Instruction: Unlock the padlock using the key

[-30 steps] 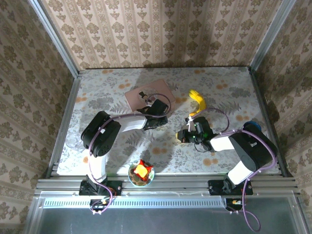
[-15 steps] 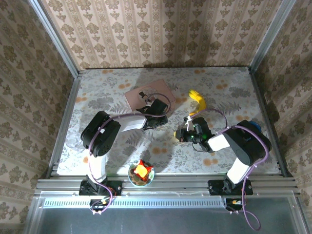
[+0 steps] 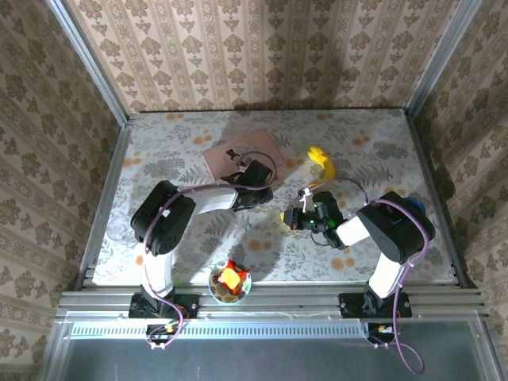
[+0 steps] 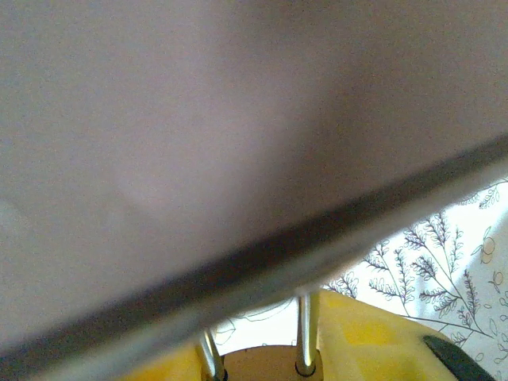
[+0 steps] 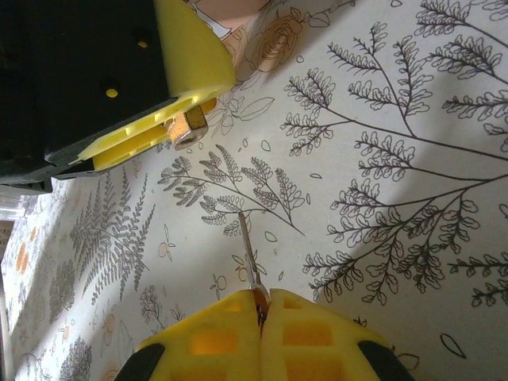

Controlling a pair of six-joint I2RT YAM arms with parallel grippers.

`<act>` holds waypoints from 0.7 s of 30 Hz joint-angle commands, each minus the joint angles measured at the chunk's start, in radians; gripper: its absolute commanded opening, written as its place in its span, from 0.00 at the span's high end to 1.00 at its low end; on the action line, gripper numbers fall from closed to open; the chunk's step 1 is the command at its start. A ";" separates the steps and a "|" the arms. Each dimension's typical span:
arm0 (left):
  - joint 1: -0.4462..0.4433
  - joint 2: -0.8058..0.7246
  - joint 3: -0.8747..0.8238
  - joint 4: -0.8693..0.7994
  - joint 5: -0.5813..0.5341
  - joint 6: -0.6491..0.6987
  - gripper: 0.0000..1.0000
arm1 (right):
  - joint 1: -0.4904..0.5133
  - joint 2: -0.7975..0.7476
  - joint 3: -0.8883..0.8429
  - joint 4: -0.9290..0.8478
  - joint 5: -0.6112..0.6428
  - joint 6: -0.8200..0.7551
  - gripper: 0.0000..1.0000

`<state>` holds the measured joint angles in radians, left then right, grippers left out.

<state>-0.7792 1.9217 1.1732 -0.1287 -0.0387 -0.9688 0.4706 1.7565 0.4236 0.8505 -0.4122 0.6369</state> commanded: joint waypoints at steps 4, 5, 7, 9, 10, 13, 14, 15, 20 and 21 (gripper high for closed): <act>0.010 -0.033 -0.003 0.018 0.038 -0.021 1.00 | 0.016 0.044 0.006 0.021 0.006 0.005 1.00; 0.013 -0.033 -0.003 0.020 0.039 -0.022 1.00 | 0.017 0.047 0.002 0.032 0.007 0.004 1.00; 0.014 -0.035 -0.004 0.021 0.044 -0.026 1.00 | 0.019 0.056 0.000 0.051 0.005 0.006 1.00; 0.015 -0.036 -0.006 0.024 0.046 -0.029 1.00 | 0.019 0.064 0.000 0.072 0.001 0.006 1.00; 0.015 -0.036 -0.006 0.026 0.049 -0.029 1.00 | 0.020 0.068 0.001 0.079 -0.001 0.007 1.00; 0.015 -0.036 -0.007 0.030 0.054 -0.031 1.00 | 0.020 0.078 0.004 0.107 -0.007 0.007 1.00; 0.015 -0.036 -0.009 0.031 0.057 -0.032 1.00 | 0.020 0.081 0.006 0.114 -0.008 0.008 1.00; 0.017 -0.035 -0.010 0.033 0.058 -0.033 1.00 | 0.022 0.084 0.008 0.117 -0.008 0.009 1.00; 0.017 -0.035 -0.015 0.038 0.063 -0.037 1.00 | 0.032 0.099 0.029 0.113 0.001 0.004 1.00; 0.018 -0.035 -0.014 0.038 0.064 -0.036 1.00 | 0.037 0.102 0.035 0.109 0.005 0.003 1.00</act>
<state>-0.7704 1.9209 1.1713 -0.1200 -0.0025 -0.9920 0.4873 1.8221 0.4313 0.9703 -0.4179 0.6369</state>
